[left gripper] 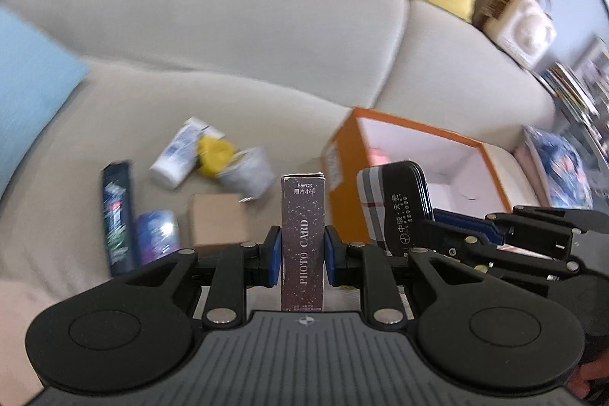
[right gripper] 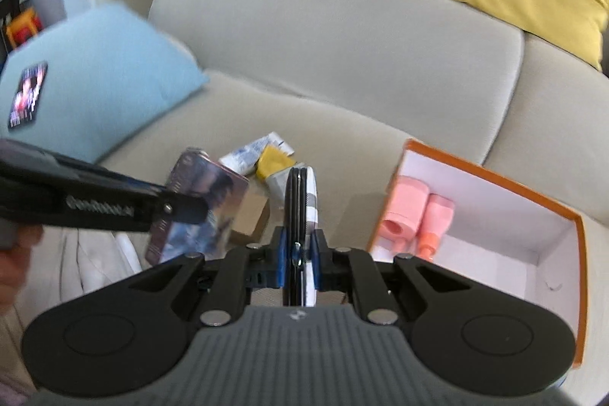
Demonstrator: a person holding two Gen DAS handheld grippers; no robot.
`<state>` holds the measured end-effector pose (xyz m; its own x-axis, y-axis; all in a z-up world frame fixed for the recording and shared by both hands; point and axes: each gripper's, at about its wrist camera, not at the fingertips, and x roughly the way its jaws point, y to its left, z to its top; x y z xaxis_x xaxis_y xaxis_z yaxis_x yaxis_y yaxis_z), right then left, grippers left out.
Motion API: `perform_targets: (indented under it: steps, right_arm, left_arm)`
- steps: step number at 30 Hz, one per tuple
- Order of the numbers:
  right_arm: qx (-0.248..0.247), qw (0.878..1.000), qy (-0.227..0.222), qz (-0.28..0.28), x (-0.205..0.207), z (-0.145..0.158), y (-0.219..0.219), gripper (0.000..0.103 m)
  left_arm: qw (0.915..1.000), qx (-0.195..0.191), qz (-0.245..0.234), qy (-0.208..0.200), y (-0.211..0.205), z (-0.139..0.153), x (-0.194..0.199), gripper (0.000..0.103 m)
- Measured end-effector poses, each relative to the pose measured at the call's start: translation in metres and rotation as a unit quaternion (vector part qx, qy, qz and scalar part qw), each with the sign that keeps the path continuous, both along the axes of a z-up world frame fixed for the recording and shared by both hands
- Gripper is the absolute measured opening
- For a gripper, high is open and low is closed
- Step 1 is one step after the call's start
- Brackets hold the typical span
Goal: Organize rigid objects
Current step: 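Carry the PHOTO CARD box and plaid case toward the orange box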
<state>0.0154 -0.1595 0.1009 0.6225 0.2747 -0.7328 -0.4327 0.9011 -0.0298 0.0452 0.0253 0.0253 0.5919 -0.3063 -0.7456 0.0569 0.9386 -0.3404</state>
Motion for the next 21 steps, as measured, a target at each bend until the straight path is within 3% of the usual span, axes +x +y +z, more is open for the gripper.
perform_targets:
  steps: [9, 15, 21]
  right_arm:
    - [0.053, 0.996, -0.018, -0.077, 0.014, 0.021, -0.084, 0.013]
    - [0.076, 0.984, 0.013, -0.158, 0.048, -0.002, -0.155, 0.013]
    - [0.105, 0.973, 0.055, -0.199, 0.088, -0.035, -0.205, 0.013]
  left_arm:
    - [0.9969, -0.042, -0.065, -0.014, -0.053, 0.014, 0.039, 0.025]
    - [0.9925, -0.066, -0.103, 0.011, -0.098, -0.004, 0.086, 0.025]
    - [0.9887, -0.079, -0.115, 0.053, -0.141, -0.04, 0.14, 0.024]
